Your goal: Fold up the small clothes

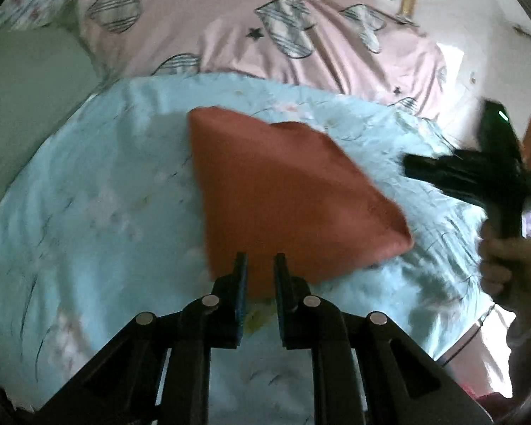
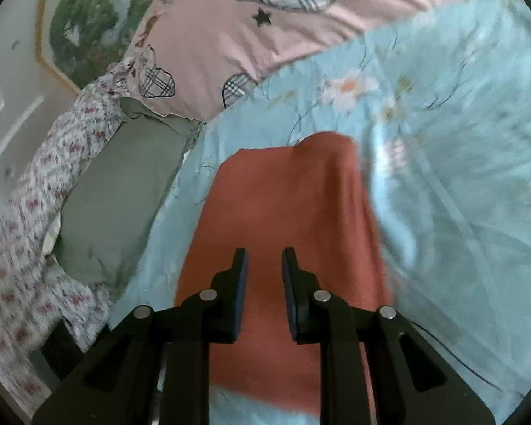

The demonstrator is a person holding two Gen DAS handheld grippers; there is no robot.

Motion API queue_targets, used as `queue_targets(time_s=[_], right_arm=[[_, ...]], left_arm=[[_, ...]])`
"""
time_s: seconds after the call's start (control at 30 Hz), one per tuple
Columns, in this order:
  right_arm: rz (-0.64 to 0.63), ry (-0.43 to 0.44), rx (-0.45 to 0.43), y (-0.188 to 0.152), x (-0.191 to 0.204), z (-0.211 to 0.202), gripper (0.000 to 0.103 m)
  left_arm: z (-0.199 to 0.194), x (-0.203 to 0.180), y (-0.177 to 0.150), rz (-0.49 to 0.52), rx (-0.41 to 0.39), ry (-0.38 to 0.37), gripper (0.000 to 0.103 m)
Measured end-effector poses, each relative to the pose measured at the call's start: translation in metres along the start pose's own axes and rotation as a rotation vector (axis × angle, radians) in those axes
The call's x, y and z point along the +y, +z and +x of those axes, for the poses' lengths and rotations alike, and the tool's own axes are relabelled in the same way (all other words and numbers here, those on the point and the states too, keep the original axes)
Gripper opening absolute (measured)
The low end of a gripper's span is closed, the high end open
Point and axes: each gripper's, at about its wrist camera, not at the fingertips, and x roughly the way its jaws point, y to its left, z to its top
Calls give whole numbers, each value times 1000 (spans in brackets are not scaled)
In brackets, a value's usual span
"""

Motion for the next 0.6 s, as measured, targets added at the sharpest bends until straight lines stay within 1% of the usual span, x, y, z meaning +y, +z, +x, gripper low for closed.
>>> queue_targets(time_s=[0.03,0.1,0.13,0.17,0.2,0.23,0.3,0.33,0.37,0.4,0.43,0.5,0.53,0.57,0.6], right_arm=[[9,-13,16,3,-3,11,21],[16,-113,61,9,-15,38,21],[36,-126,75,12,-26,50,17],[46,-129,68,14,-36,56,14],[52,-133,55,18,-43,58,6],[62,-132,52,22,-49,60,1],[78,-119,55,26,-52,60,1],[74,-121,56,27,-51,60,1],[60,-128,60,27,-49,58,2],[47,-132,61,24,-44,54,6],[35,-131,60,19,-37,46,6],[6,-121,45,12,-26,32,7],[-16,-108,35,4,-19,21,10],[-44,-99,28,-6,-12,10,14],[-66,-103,32,-16,-9,3,26]], left_arm=[[9,-3,3,5,9,-14,14],[26,-4,3,-14,45,-26,14],[35,-2,2,-28,70,-28,14],[44,-1,0,-40,95,-14,13],[51,0,-4,-46,116,4,13],[60,1,-7,-51,143,25,13],[64,1,-9,-65,131,30,13],[65,-1,-8,-67,131,32,11],[66,-4,-7,-62,133,39,11],[67,-5,-7,-58,132,45,11],[68,-6,-7,-58,131,45,11],[69,-3,-6,-72,130,33,11],[67,2,-7,-82,130,24,11],[66,3,-7,-91,130,16,11],[65,4,-7,-97,130,9,11]])
